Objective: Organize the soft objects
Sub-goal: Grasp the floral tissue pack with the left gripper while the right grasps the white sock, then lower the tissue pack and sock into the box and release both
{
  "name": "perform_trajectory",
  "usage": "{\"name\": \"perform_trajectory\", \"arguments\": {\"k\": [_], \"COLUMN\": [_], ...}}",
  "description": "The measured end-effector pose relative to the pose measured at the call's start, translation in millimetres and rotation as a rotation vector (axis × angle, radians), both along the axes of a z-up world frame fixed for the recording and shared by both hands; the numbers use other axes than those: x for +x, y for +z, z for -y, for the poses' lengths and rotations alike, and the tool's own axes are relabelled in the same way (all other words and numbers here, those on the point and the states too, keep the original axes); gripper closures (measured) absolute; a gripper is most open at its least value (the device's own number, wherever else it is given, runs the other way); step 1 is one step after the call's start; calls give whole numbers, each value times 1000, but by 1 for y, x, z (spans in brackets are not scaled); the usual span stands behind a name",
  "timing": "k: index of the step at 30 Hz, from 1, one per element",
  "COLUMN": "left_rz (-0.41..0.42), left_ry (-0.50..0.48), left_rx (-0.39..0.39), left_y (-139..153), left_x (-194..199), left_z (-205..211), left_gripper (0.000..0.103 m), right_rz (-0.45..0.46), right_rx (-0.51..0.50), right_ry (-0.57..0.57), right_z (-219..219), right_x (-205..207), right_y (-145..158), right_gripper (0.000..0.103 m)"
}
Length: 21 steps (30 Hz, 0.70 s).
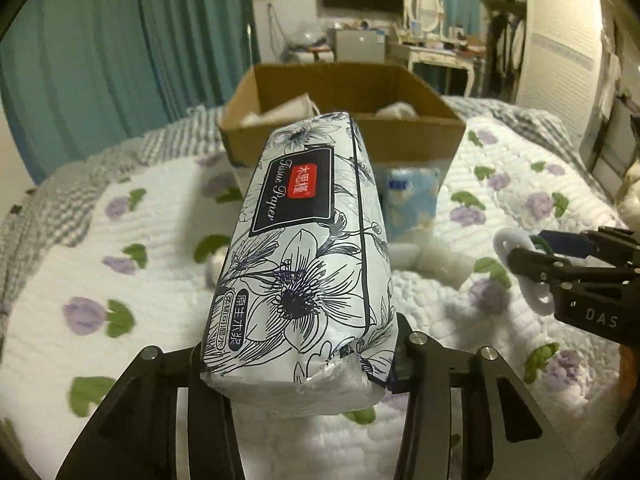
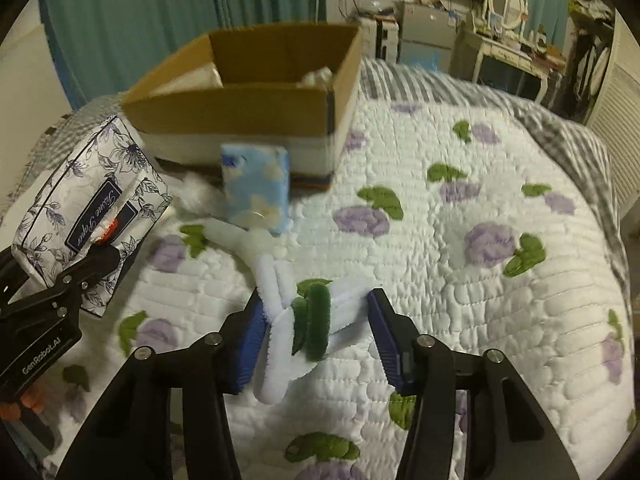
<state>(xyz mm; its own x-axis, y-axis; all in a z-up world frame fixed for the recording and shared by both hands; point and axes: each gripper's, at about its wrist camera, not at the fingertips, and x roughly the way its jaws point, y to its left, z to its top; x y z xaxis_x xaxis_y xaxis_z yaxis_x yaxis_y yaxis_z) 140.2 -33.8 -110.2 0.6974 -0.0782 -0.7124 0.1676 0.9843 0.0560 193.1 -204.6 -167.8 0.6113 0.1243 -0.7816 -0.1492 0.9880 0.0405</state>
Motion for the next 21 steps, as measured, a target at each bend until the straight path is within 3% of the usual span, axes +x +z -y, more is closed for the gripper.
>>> {"name": "perform_trajectory", "arguments": {"k": [6,13,21], "left_rz": [64,159,192], "left_ry": [2,-16,-15], "left_rx": [2,26,58], "left_y": [42,91,119], "left_x": [-9,2,67], "left_z": [-3,1,6], "left_gripper": [59,59,59], "right_rz": [87,236,330], "right_rx": [-6,-23,-16], "right_ry": [28,79,132], "right_z": [-6,-20,-43], "right_x": [-15,-12,38], "right_y": [42,114,167], "right_gripper": [58,59,61]}}
